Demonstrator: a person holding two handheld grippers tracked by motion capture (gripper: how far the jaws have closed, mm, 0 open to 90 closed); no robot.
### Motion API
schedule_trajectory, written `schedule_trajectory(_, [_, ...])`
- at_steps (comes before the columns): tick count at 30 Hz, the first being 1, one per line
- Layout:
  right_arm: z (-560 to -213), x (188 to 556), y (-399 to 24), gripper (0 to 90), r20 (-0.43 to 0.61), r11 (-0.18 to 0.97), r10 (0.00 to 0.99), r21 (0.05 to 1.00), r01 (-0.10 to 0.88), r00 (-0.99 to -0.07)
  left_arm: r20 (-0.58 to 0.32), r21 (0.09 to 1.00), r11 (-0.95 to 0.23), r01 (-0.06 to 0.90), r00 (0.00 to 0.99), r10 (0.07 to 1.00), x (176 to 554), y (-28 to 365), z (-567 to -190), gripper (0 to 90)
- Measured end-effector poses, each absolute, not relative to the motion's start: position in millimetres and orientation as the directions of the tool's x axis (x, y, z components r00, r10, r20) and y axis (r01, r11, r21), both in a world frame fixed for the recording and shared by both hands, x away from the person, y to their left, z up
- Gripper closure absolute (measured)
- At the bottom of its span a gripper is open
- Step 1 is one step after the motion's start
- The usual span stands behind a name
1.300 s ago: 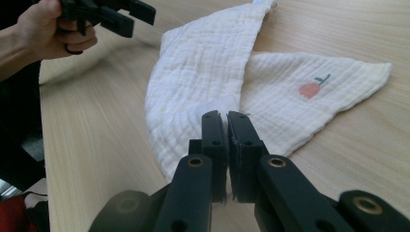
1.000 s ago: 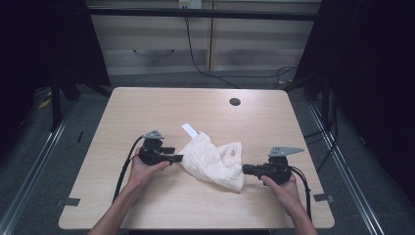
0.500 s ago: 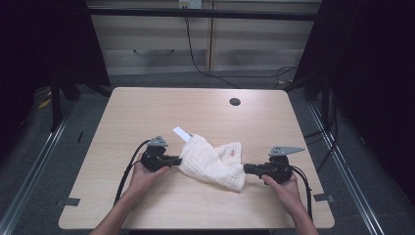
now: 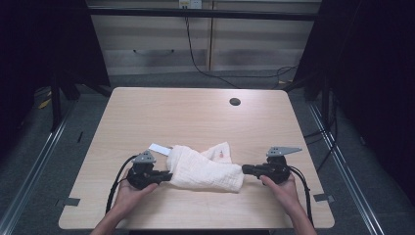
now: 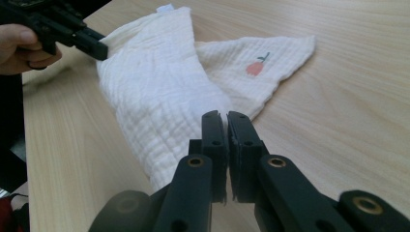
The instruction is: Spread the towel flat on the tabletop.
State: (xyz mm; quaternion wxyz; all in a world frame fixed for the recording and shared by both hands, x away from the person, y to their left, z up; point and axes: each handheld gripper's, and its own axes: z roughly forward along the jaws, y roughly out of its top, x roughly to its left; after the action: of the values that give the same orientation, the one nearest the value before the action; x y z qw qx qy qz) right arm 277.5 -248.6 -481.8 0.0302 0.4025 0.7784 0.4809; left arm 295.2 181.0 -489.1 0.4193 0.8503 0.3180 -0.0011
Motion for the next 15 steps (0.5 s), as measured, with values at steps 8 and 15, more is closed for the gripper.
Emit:
schedule_trajectory(8, [-480.9,275.7,-247.7,86.6,0.332,0.221,0.654,0.775,0.592,-0.68,-0.306,0.697,-0.447,0.561,0.796,0.523,274.5,181.6,-490.9,78.8])
schedule_trajectory(15, [-480.1,275.5,-248.9,86.6,0.333,0.218,0.658,0.775,0.594,-0.676,-0.319,0.738,-0.387,0.553,0.791,0.523,277.5,195.8,-476.8,57.8])
